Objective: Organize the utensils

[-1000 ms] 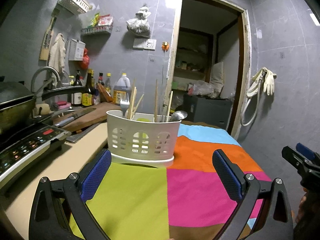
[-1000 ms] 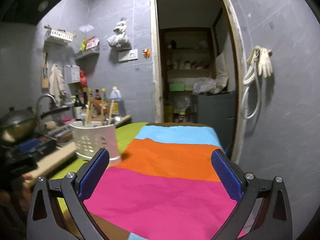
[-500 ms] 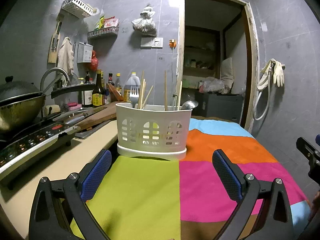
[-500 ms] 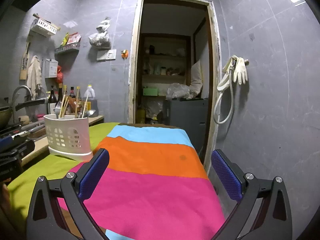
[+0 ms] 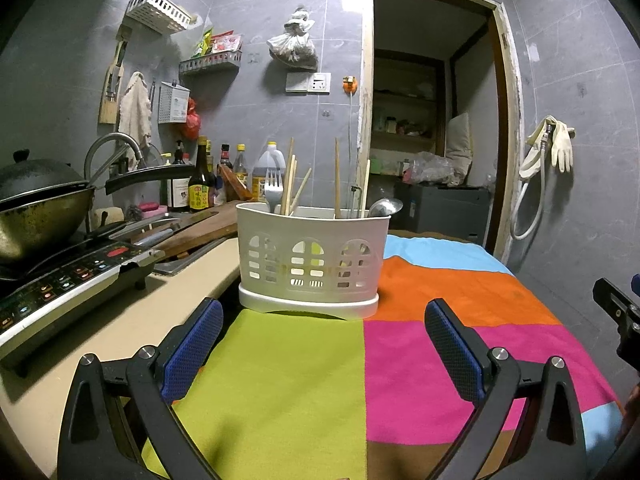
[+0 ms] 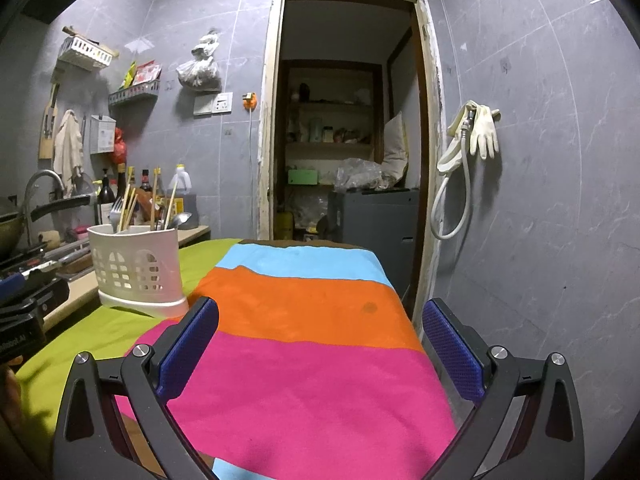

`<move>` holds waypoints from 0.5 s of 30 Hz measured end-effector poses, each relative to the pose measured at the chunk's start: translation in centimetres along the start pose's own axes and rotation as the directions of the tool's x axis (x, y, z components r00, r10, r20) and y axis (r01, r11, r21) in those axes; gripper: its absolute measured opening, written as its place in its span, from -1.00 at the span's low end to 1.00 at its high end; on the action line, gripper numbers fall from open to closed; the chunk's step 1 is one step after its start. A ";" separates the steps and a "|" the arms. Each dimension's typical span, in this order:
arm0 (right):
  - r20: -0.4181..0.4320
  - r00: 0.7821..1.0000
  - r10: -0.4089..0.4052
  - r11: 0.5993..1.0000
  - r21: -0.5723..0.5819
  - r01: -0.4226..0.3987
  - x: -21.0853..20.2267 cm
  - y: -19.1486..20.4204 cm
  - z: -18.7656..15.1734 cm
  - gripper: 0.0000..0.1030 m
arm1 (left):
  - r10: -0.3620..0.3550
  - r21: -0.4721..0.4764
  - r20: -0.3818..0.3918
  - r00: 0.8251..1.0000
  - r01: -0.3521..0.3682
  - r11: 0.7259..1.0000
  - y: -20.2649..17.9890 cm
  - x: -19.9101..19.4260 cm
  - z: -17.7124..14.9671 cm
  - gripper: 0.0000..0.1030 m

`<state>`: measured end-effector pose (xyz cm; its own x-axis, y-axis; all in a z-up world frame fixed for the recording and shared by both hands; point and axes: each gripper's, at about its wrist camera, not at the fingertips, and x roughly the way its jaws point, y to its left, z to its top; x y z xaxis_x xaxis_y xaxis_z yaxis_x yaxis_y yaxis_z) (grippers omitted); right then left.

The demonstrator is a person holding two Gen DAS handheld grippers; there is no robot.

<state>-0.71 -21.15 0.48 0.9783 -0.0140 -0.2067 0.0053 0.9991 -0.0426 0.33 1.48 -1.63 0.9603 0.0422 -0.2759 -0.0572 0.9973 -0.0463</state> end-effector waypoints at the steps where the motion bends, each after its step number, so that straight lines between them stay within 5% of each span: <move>1: 0.000 1.000 0.000 1.000 0.000 0.000 0.0 0.0 0.0 1.00 | 0.000 0.001 -0.002 1.000 0.000 1.000 0.0 0.0 0.0 0.93; 15: -0.005 1.000 0.006 1.000 0.003 -0.006 0.1 0.4 -0.1 1.00 | -0.002 0.001 -0.007 1.000 0.002 1.000 -0.1 0.1 -0.1 0.93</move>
<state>-0.65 -20.78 0.31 0.9772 -0.0079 -0.2120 -0.0002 0.9993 -0.0385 0.46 1.37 -1.74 0.9583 0.0401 -0.2829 -0.0554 0.9974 -0.0461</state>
